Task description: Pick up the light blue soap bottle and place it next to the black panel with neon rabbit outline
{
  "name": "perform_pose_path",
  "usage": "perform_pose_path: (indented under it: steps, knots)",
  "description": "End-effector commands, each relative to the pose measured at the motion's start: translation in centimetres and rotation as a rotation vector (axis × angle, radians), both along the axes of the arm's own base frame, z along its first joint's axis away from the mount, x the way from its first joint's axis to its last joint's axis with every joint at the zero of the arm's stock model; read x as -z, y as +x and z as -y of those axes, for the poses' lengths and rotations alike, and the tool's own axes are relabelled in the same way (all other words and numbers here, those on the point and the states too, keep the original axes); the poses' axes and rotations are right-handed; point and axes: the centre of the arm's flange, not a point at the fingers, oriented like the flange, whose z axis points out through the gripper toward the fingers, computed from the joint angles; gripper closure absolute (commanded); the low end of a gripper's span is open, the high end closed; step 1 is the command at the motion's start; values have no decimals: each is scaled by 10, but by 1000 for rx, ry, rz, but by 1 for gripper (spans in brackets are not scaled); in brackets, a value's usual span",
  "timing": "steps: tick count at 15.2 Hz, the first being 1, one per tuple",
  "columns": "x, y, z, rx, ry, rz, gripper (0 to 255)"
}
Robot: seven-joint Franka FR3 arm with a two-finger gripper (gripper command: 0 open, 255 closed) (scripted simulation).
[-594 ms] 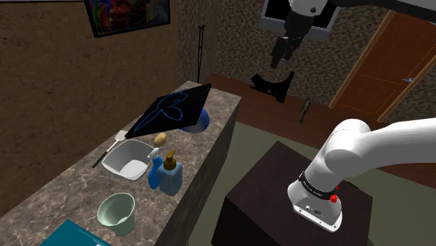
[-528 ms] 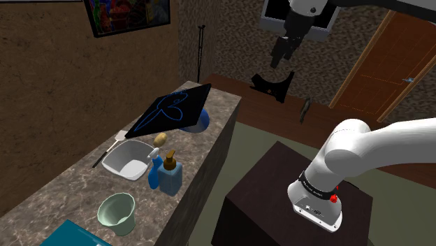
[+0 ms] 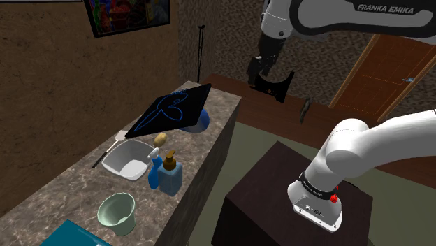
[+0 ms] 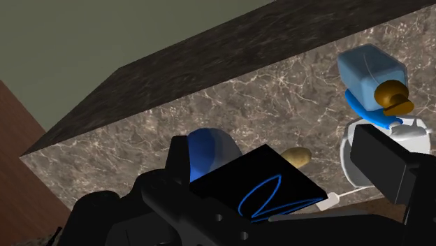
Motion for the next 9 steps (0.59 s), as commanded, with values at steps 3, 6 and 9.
perform_pose_path:
  steps: [3,6,9]
  knots:
    - [38,24,-26,-10,13,-14,0]
    - [66,42,-47,-18,22,-25,0]
    - [94,59,-68,-26,32,-35,0]
